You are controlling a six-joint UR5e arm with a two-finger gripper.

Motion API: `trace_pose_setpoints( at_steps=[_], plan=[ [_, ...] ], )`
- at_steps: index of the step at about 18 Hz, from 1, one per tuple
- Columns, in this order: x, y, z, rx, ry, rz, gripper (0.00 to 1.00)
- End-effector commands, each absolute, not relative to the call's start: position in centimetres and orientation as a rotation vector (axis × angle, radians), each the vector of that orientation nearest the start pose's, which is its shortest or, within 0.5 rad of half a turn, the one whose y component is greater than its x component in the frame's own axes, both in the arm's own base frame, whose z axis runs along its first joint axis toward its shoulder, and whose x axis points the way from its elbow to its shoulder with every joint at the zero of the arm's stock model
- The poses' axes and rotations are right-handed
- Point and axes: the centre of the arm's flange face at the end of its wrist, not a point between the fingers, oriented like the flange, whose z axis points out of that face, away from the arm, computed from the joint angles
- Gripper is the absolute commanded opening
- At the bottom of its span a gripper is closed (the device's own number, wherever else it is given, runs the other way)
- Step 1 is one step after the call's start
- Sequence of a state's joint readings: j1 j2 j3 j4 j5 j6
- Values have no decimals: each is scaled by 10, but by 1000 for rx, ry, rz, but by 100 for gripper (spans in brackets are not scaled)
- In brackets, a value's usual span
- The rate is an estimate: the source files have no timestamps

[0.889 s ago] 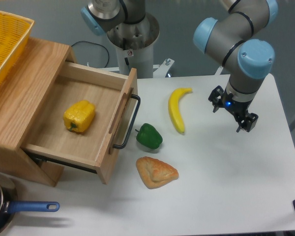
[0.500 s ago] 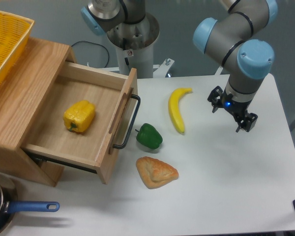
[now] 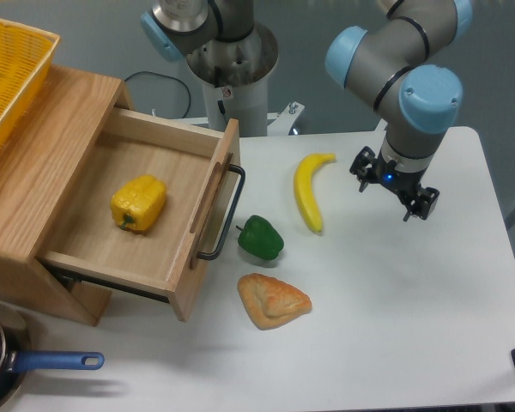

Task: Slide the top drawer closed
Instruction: 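Move the open gripper toward the drawer's black handle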

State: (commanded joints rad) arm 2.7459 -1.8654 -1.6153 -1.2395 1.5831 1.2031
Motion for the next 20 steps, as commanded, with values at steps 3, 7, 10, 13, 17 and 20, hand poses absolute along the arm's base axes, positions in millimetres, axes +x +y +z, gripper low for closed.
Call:
trace_pose_setpoints(
  at_steps=[3,7,10,13,17,20],
  plan=[
    [-490,362,336,-3154,32,-8,81],
    [-485,368,345,-3118,-50,-14,40],
    [-476,375,356,-3076,-82,-18,27],
    [-461,380,378,-3032,-134,-13,19],
    [-432,393,405,-2989,-163,-27,18],
    [-408,411,415,-2977,-191,-26,15]
  ],
)
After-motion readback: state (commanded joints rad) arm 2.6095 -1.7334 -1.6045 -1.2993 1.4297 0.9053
